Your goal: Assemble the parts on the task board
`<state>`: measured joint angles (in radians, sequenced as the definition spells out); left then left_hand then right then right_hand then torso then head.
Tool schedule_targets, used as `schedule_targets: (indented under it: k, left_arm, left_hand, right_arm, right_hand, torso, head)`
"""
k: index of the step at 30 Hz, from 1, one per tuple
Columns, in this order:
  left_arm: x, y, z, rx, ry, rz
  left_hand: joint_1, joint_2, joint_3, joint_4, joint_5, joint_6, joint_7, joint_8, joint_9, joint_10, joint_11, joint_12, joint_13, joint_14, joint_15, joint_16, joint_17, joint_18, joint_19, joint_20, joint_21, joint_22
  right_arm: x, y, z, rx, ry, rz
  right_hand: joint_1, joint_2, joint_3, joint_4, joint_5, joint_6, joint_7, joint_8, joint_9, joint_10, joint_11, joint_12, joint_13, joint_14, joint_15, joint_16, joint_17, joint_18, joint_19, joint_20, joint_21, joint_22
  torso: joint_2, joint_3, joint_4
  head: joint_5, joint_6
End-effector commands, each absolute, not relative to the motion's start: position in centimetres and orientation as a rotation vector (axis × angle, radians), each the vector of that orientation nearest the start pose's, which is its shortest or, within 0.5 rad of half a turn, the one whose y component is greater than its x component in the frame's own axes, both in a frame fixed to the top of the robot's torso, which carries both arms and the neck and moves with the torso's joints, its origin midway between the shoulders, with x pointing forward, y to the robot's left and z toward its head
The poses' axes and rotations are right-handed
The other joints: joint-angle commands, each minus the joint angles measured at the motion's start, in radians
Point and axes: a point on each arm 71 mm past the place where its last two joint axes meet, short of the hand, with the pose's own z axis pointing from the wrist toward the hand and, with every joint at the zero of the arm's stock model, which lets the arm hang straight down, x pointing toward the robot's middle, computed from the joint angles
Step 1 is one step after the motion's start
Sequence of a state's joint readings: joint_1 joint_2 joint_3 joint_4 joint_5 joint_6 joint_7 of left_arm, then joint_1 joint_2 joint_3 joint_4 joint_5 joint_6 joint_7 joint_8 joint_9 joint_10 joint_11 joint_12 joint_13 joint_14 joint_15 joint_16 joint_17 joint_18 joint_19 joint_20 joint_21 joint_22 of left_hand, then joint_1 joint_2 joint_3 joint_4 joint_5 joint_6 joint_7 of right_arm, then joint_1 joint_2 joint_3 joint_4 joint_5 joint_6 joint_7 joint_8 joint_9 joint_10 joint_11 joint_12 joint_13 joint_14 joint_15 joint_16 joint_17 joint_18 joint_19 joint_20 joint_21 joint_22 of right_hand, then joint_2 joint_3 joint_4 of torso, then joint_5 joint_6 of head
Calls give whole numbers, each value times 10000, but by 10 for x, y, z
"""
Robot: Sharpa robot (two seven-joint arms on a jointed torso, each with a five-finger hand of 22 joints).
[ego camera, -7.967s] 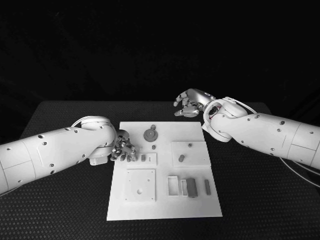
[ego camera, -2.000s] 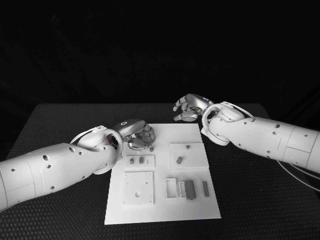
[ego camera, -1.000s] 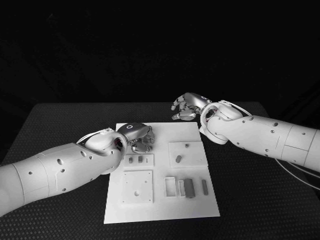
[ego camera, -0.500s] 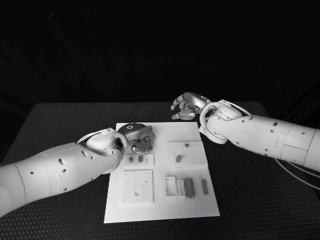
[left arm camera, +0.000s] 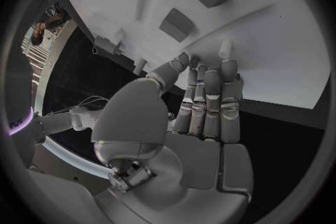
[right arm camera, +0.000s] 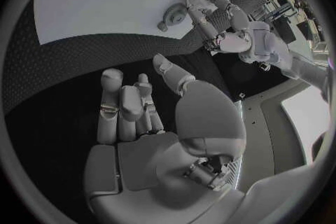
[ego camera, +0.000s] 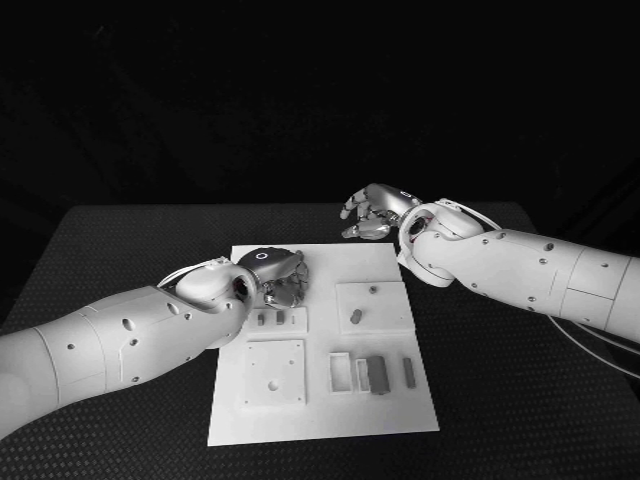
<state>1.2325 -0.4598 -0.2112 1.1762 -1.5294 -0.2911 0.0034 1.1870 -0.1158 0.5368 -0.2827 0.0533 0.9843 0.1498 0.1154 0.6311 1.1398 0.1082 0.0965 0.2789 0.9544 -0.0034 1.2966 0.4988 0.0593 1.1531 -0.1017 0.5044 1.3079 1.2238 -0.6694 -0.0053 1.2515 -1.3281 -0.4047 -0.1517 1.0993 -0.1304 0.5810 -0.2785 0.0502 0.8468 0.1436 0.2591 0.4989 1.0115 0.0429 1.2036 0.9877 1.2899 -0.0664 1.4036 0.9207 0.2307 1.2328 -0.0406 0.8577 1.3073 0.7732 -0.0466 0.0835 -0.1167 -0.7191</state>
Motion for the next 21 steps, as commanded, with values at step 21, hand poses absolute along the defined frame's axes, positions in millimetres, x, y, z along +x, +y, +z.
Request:
schedule_targets:
  k: [21]
  left_arm:
    - [514, 90, -249, 4916, 17312, -6529]
  left_hand:
    - [-79, 245, 128, 11, -5, 32, 56, 92, -105, 116, -28, -35, 22, 170, -20, 178, 46, 705, 218, -27, 142, 132]
  right_arm:
    - [545, -197, -174, 817, 15855, 5841]
  right_hand:
    - [-110, 15, -14, 52, 31, -86, 150, -64, -11, -47, 20, 38, -19, -40, 16, -65, 10, 311, -1, -83, -47, 183]
  torso:
    - [-1, -1, 7]
  head:
    - [-43, -24]
